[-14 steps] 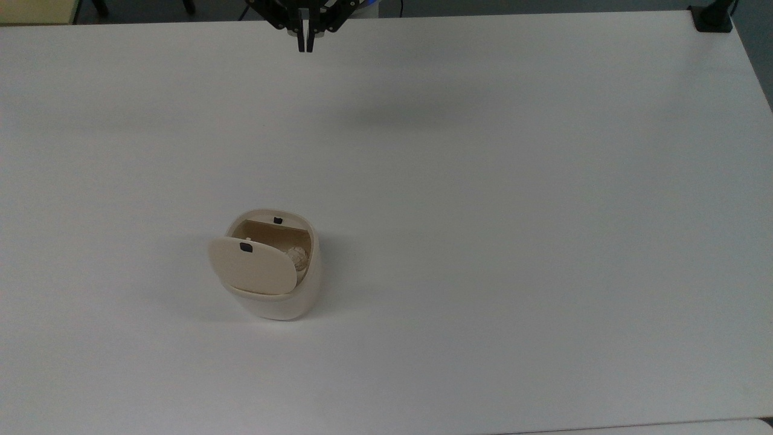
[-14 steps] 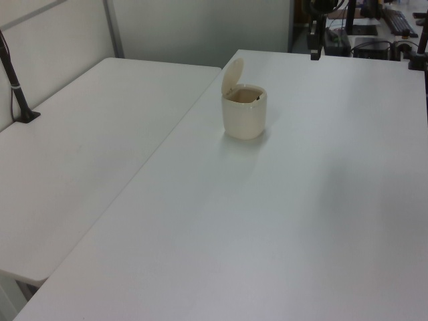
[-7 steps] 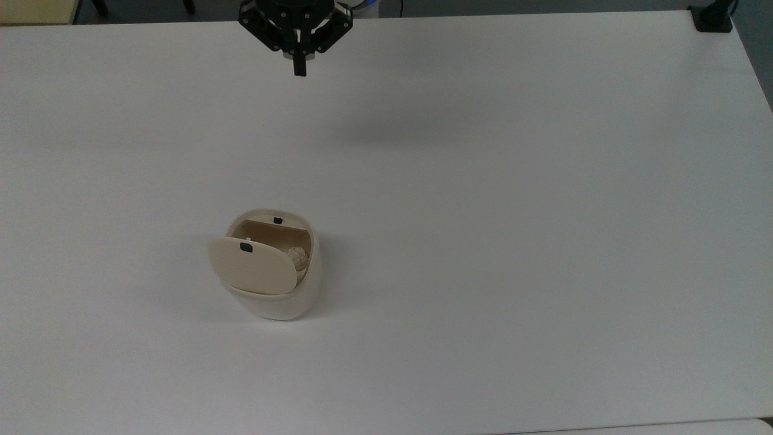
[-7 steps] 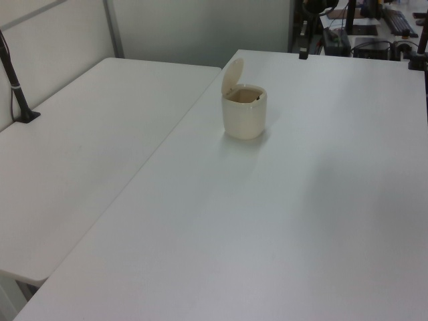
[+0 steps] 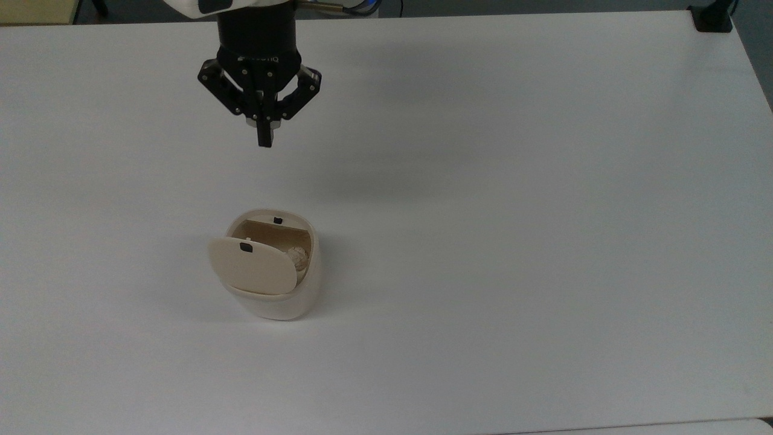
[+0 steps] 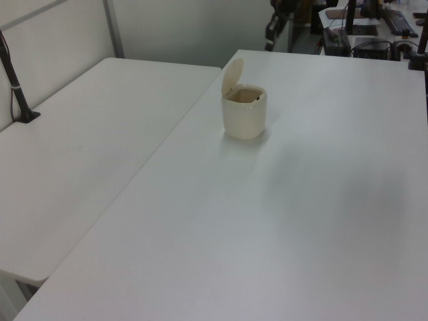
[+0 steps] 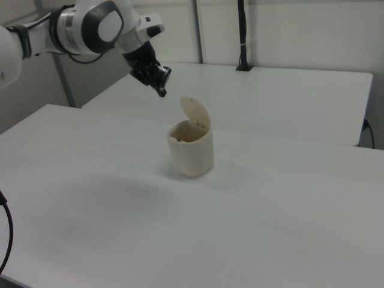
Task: Close the trash bin
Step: 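Move the gripper down toward the raised lid of the cream bin, then push the raised lid down onto the bin opening with the gripper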
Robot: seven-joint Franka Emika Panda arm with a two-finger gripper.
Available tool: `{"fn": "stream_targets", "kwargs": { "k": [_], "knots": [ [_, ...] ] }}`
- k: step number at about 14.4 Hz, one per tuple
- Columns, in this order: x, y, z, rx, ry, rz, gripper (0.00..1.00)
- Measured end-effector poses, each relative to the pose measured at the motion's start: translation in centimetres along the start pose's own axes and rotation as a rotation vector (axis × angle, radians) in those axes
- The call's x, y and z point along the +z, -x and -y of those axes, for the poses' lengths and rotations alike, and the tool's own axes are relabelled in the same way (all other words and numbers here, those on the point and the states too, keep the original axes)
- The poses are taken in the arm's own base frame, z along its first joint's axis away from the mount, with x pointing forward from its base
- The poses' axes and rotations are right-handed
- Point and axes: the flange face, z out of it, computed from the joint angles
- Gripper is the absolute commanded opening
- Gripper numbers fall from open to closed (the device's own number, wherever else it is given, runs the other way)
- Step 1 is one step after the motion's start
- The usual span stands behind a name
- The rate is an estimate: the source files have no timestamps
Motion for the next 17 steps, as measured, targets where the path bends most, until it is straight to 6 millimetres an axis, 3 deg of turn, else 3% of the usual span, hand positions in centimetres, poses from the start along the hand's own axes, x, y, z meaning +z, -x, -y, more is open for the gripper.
{"fn": "stream_targets", "kwargs": {
  "k": [4,7,12,17],
  "knots": [
    [0.8,-3.1,-1.4,0.051,0.004,-0.201,0.00],
    [3.7,-4.4,-2.2,0.075,0.006,-0.307,0.00],
    [8.0,-4.8,-2.9,0.110,0.006,-0.338,0.00],
    [10.2,-4.4,-2.8,0.115,0.005,-0.300,0.00]
  ]
}}
